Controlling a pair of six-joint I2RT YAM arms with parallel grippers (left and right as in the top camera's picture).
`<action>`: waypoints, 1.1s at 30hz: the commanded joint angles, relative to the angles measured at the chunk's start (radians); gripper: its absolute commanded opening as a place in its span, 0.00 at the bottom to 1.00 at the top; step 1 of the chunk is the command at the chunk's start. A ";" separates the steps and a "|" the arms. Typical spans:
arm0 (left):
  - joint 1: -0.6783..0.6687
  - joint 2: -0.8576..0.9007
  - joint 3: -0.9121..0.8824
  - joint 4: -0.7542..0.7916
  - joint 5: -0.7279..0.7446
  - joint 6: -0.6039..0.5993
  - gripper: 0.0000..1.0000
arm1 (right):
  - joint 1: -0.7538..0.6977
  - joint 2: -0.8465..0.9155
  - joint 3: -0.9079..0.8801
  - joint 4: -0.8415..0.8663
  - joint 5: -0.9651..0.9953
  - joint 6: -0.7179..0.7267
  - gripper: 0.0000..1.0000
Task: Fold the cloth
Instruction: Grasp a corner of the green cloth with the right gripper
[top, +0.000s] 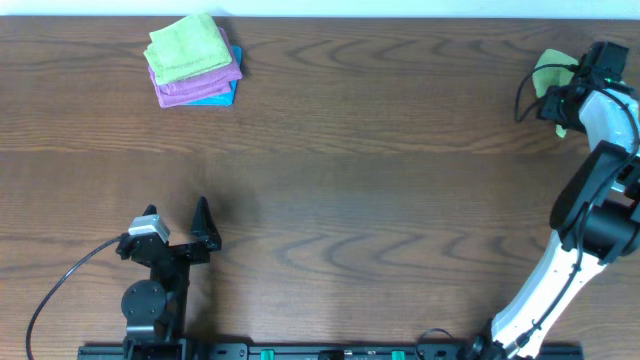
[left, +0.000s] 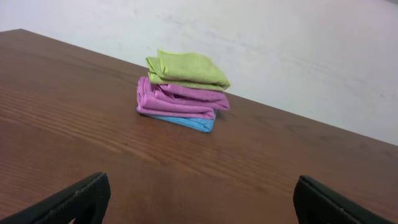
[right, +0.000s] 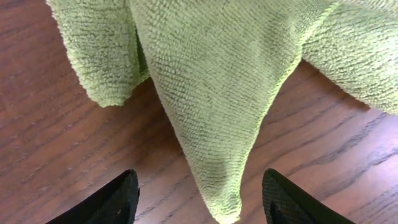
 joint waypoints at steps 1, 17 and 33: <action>-0.002 -0.006 -0.018 -0.049 -0.018 0.010 0.95 | 0.002 0.020 -0.001 0.000 0.043 -0.005 0.63; -0.002 -0.006 -0.018 -0.049 -0.018 0.010 0.95 | -0.006 0.059 -0.001 -0.013 0.130 -0.005 0.31; -0.002 -0.006 -0.018 -0.049 -0.018 0.010 0.95 | 0.049 -0.051 0.258 -0.278 0.126 -0.005 0.01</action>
